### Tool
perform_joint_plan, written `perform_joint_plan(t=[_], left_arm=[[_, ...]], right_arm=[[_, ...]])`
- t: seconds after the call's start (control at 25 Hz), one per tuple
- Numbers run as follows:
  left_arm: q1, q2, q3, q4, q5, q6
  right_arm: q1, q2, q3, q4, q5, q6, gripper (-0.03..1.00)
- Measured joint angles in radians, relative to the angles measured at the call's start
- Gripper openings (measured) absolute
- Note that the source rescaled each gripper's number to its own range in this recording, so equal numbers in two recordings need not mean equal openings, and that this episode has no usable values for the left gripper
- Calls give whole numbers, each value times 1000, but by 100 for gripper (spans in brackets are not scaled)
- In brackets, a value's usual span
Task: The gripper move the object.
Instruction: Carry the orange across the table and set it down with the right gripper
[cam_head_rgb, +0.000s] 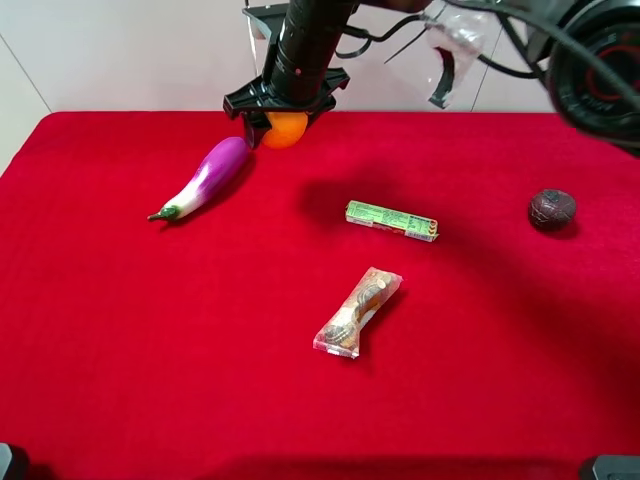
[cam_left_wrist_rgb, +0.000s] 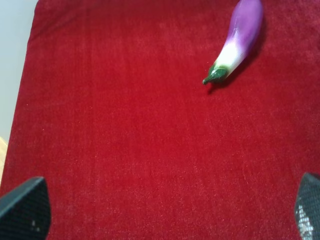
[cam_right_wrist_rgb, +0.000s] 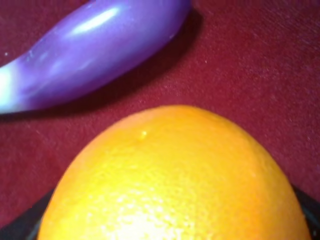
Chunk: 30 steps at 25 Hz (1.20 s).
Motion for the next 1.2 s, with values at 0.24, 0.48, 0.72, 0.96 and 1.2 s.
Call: perform_joint_plan(t=[0.24, 0.48, 0.72, 0.96, 1.2], left_arm=[[0, 0, 0, 0, 0, 0], [0, 0, 0, 0, 0, 0], [0, 0, 0, 0, 0, 0], [0, 0, 0, 0, 0, 0], [0, 0, 0, 0, 0, 0]], right_arm=[[0, 53, -21, 28, -22, -12, 0], [0, 99, -23, 55, -49, -24, 0], [1, 146, -26, 83, -67, -50, 0], [23, 168, -26, 67, -90, -53, 0], [27, 187, -26, 60, -90, -53, 0]])
